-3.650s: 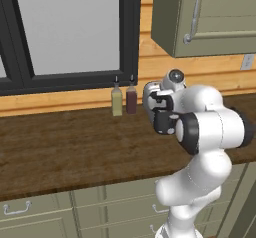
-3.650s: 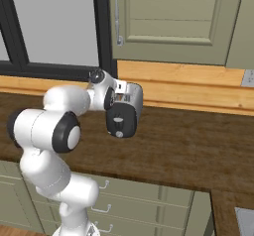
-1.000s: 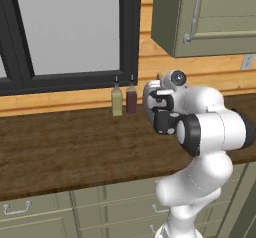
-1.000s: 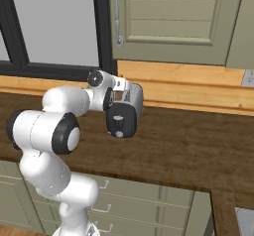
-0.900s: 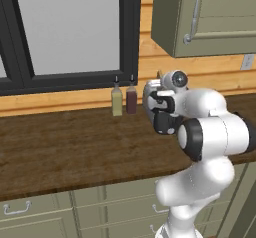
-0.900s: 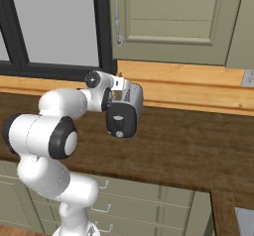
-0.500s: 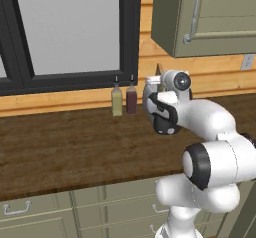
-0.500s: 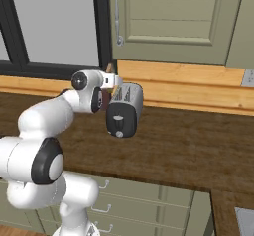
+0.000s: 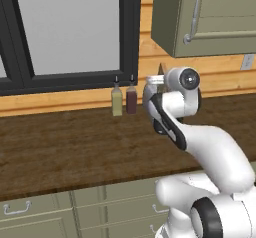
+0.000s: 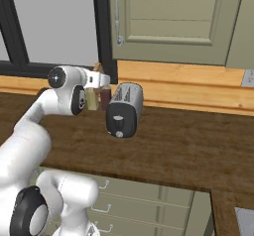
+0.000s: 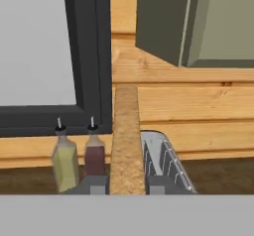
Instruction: Start the toaster. Once the lever pops up, take the bread to the plate on the dining counter.
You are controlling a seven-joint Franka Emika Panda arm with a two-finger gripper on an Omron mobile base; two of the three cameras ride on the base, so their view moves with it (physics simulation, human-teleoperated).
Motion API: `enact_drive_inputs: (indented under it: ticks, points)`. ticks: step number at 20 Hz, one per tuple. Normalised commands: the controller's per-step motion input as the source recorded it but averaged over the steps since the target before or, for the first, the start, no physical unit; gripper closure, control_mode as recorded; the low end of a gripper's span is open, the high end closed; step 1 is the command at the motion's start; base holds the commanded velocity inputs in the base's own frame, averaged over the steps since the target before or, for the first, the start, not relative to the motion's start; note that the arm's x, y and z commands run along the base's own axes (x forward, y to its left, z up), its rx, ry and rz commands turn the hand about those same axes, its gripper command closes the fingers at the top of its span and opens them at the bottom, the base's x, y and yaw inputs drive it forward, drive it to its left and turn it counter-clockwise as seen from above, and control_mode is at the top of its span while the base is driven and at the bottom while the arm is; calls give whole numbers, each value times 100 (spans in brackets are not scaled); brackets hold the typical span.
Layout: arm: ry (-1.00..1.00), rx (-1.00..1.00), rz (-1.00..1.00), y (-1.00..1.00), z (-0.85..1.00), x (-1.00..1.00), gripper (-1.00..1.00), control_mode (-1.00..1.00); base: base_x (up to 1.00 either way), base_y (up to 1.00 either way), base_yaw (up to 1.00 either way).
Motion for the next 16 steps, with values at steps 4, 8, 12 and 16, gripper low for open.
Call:
enact_drive_inputs:
  ticks: [4, 8, 12, 16]
  points:
    - [2, 4, 0, 0, 2, -100, 100, -100, 0, 0, 0]
    - [0, 4, 0, 0, 0, -100, 100, -100, 0, 0, 0]
    - [1, 0, 0, 0, 0, -100, 100, -100, 0, 0, 0]
    - [8, 0, 0, 0, -5, -85, 100, -100, 0, 0, 0]
